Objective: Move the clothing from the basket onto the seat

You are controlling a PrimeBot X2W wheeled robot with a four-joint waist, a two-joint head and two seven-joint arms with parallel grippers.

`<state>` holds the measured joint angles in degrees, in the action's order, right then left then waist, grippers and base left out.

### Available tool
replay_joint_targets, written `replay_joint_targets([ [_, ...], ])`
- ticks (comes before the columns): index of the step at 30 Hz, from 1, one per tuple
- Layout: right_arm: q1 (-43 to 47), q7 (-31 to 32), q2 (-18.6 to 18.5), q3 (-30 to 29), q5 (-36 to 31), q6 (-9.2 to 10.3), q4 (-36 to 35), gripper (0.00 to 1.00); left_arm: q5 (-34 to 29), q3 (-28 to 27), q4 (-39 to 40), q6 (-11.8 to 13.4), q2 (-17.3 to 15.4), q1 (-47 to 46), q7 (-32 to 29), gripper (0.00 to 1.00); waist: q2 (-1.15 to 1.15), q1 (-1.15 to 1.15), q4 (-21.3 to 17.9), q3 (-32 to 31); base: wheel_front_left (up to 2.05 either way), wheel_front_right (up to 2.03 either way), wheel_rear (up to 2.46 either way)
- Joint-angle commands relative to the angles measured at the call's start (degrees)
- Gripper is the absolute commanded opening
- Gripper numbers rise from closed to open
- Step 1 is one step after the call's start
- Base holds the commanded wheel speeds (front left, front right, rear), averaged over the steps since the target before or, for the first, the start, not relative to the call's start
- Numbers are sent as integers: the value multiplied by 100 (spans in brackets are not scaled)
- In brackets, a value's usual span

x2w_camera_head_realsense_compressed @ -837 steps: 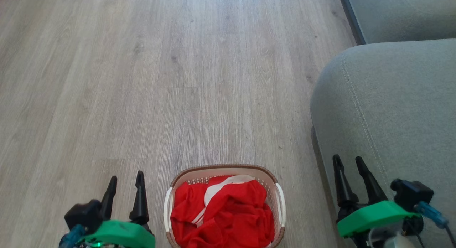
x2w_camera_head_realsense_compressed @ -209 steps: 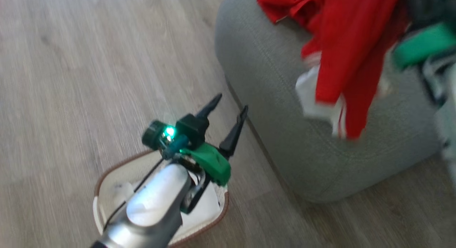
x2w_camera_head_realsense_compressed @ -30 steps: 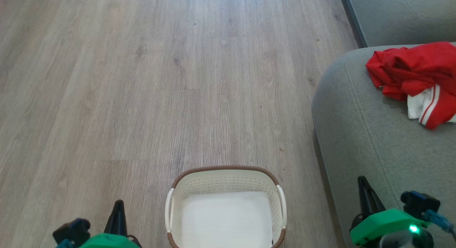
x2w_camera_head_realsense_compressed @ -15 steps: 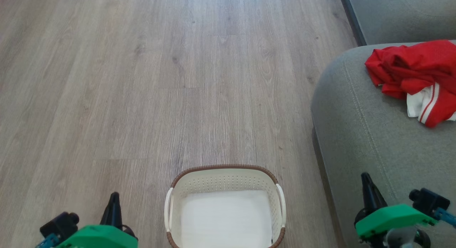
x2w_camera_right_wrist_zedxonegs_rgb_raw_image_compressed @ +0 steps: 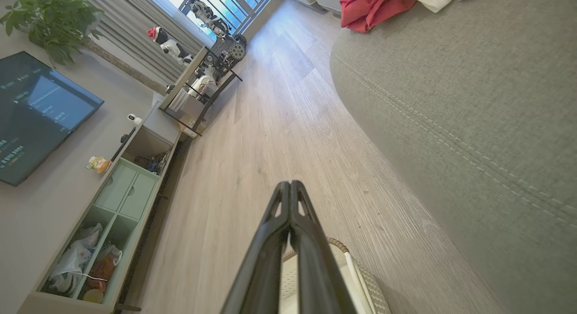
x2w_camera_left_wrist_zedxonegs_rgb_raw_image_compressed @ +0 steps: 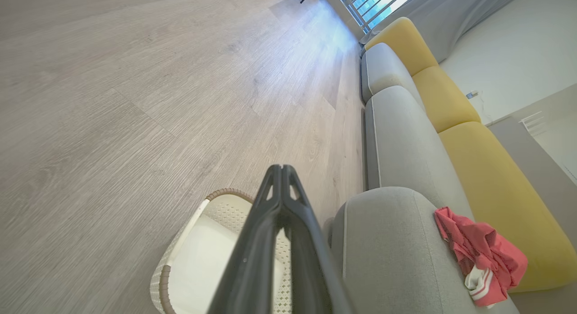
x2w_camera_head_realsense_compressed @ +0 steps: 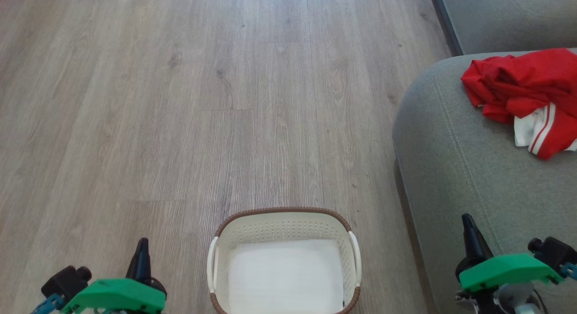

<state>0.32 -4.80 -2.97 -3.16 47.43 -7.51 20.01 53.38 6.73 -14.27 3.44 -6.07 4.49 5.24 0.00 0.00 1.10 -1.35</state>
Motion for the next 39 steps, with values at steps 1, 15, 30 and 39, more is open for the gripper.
replay_joint_targets([
  [1, -340, 45, 1, 21, 159, 1, -227, 0, 141, -163, 164, -74, -7, -312, -38, 0, 0, 0, -2, 3, 0, 0, 0],
  [15, -407, 278, 2, -56, 1086, 1, -306, 0, 960, -393, 134, -293, 48, -473, -266, 0, 0, 0, -25, 35, 0, 0, 0],
  [30, -478, 528, 4, -138, 2082, 1, -392, 0, 1837, -645, 101, -528, 111, -646, -514, 0, 0, 0, -50, 70, 0, 0, 0],
  [39, -521, 678, 6, -188, 2677, 2, -444, 0, 2360, -796, 82, -669, 150, -749, -664, 0, 0, 0, -65, 90, 0, 0, 0],
])
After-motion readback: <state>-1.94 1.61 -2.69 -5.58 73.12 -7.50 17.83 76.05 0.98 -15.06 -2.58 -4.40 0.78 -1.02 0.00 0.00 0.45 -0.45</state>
